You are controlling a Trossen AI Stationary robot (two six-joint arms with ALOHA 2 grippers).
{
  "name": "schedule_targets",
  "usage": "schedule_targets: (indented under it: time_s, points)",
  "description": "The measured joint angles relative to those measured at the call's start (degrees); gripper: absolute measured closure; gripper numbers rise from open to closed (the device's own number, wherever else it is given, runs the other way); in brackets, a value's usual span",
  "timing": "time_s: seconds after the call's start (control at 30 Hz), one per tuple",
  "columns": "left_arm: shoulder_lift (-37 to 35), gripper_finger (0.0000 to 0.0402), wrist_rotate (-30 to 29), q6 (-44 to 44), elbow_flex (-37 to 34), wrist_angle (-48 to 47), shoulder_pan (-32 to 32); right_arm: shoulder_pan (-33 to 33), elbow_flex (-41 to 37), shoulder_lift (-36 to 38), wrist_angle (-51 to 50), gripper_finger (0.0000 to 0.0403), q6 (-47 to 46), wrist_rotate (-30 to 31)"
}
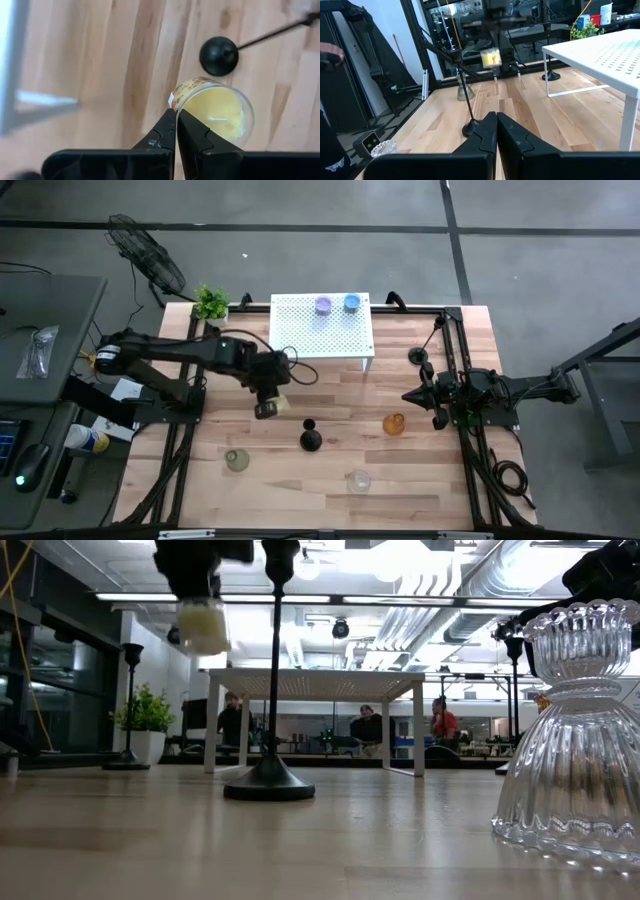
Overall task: Pick & Place candle stick holders
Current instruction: Put the yellow scented candle on the shelf
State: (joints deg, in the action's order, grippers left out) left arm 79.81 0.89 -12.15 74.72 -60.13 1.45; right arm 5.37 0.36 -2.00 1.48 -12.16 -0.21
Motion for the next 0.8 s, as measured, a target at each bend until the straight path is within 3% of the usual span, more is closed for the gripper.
schedule_targets:
  time_s: [0.23,0.47,0.63,0.8]
  points:
    - [0.0,0.0401,-0.2,17.1,5.5,-4.6,0.0,0.0,0.0,0.0,0.0,0.0401,0.0,0.0]
    - [0.0,0.0401,-2.8,28.5,7.7,-5.6,-0.2,0.0,0.0,0.0,0.0,0.0400,0.0,0.0]
    - [0.0,0.0401,-3.5,33.8,10.0,-6.2,-2.9,0.0,0.0,0.0,0.0,0.0400,0.0,0.0]
    - [0.0,0.0401,-4.9,46.3,12.4,-6.4,-6.8,0.0,0.0,0.0,0.0,0.0400,0.0,0.0]
